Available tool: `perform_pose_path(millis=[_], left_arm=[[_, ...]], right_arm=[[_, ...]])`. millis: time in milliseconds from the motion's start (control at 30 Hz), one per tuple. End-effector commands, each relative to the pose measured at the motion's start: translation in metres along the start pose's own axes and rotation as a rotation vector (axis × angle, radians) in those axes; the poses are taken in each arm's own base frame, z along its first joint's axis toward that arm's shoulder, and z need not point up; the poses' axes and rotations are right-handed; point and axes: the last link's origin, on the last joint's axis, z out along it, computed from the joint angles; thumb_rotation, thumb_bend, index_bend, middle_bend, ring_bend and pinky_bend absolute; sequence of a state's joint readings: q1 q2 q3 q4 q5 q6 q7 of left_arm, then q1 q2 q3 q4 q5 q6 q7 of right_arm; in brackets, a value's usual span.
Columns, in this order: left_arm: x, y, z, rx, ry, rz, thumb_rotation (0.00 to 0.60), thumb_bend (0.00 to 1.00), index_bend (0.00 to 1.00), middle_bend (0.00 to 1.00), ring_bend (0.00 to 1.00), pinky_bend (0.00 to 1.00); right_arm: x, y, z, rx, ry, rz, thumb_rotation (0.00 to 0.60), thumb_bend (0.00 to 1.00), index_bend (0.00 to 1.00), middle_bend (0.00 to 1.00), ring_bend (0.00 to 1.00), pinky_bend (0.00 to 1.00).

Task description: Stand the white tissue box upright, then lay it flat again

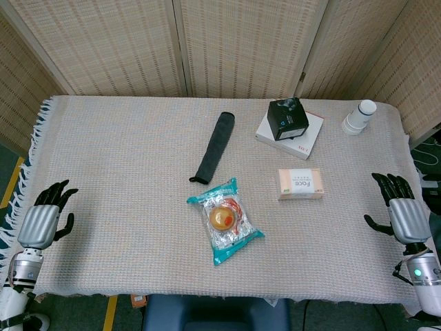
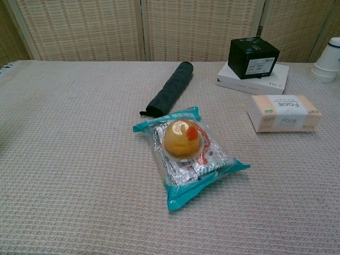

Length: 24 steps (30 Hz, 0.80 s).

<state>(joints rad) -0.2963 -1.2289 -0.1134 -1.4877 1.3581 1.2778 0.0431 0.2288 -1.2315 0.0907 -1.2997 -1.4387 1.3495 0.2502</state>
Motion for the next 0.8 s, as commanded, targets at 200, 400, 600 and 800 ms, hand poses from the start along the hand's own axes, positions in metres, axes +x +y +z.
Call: perform_pose_path(millis=[200, 400, 600, 800], left_arm=[[0.006, 0.002, -0.002, -0.006, 0.001, -0.015, 0.600, 0.55, 0.19, 0.00, 0.00, 0.12], [0.014, 0.002, -0.007, -0.026, 0.027, -0.042, 0.600, 0.55, 0.19, 0.00, 0.00, 0.12], [0.019, 0.001, -0.009, -0.028, 0.041, -0.058, 0.600, 0.55, 0.19, 0.00, 0.00, 0.12], [0.021, 0.000, -0.011, -0.021, 0.040, -0.060, 0.600, 0.55, 0.19, 0.00, 0.00, 0.12]], right_arm=[[-0.005, -0.005, 0.003, 0.010, -0.011, 0.018, 0.600, 0.21, 0.01, 0.08, 0.04, 0.00], [-0.012, -0.029, 0.023, 0.053, -0.012, 0.050, 0.600, 0.21, 0.01, 0.08, 0.04, 0.00], [-0.031, -0.072, 0.068, 0.110, -0.146, -0.029, 0.600, 0.21, 0.00, 0.08, 0.04, 0.00], [-0.054, -0.126, 0.112, 0.163, -0.340, -0.160, 0.600, 0.21, 0.00, 0.08, 0.04, 0.00]])
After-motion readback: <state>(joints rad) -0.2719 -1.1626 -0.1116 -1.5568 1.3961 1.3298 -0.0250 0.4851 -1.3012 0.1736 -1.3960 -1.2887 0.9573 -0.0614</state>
